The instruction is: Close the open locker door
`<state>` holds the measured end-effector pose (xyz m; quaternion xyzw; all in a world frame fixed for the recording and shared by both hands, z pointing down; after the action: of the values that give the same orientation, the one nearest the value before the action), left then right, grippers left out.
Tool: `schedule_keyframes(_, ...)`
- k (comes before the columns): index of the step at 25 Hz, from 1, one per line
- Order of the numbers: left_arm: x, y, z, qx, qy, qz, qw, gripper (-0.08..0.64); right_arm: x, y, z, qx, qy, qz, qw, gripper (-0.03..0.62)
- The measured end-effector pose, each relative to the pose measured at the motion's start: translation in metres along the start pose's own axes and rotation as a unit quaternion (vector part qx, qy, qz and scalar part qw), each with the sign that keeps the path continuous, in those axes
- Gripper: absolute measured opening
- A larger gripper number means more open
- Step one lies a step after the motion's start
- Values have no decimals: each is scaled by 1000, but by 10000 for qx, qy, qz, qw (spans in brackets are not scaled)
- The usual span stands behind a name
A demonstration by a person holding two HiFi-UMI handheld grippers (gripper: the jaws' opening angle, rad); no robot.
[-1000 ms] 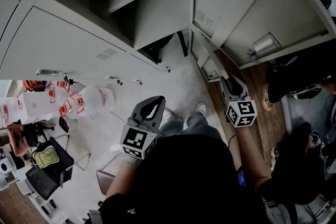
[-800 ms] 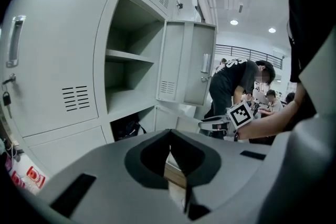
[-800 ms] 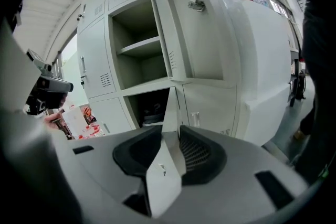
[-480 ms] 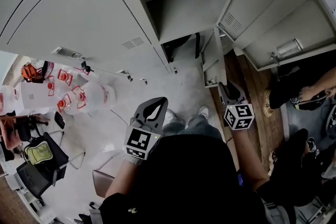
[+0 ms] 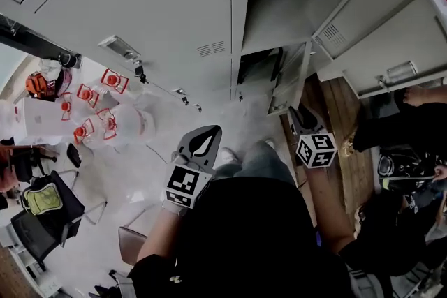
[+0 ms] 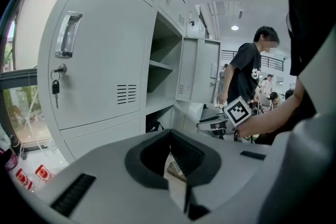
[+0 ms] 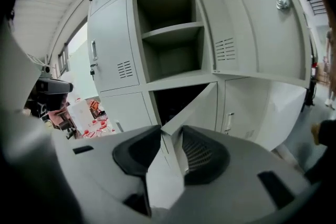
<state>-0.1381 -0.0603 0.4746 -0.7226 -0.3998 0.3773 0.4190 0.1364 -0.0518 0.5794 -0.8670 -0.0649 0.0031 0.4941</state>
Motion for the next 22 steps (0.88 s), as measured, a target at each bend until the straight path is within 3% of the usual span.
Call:
schedule_keyframes(10,-18,-8,28,80,495,206,9985,23,-50,17,-34,107,642,281,9975,132)
schedule_keyframes(22,-53,-3,35,-9,1264,480,9908,23,-90,40,-100,180,1465,402,9882,133)
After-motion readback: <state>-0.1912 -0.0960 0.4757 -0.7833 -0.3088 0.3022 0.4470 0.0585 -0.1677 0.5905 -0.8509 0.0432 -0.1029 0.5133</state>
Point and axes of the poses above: the fingertips, and each gripper's own axes: z backward along the fingers, x to its right, y out of its top, the point moved 4 cm from there along z, backward along the fingers, and after that the axes turned 15 degrees about -y, right-handed, at the moved point
